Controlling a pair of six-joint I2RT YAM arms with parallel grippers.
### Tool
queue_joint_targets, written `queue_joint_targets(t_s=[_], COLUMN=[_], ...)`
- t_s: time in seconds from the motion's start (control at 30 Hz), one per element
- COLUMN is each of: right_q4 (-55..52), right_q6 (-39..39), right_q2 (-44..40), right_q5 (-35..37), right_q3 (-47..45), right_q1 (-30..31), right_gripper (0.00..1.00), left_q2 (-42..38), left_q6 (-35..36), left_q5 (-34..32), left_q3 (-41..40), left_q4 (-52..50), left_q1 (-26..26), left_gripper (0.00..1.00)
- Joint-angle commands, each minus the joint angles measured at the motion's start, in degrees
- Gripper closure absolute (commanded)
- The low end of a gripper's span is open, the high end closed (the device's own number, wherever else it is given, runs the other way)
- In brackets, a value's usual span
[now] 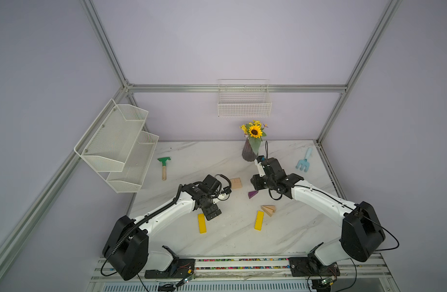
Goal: Assemble a small pinwheel with building blocks
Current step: Pick up the building block from the center of the board.
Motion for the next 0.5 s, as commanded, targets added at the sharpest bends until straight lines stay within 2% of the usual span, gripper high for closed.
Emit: queue_joint_targets(t_s=[0.0,0.13,0.37,0.47], right_q4=[2.4,3.4,3.7,3.7], right_q6=[1.4,3.8,8.3,8.9], right_q2=[-3.4,-6.1,-12.4,-14.0], right_q5=[0.9,0.9,3.0,3.4], right_q3=[-2.8,-5.8,-9.7,-10.9], right_q1=[-0.8,-1.3,-1.8,-2.1], right_gripper=[0.61,0.53,0.3,0.25], left_q2=[0.8,5.6,9.7,10.7], left_q6=[8.9,10.5,11.4,11.8], left_q5=[-0.8,-0.1,2.3,1.9], left_q3=[0.4,1.1,1.5,1.0], left_q4=[3.7,5.4,5.4,5.6], left_q1=[-1.6,-2.6,-2.8,-2.8], left_gripper=[0.0,0.01,0.12,0.17])
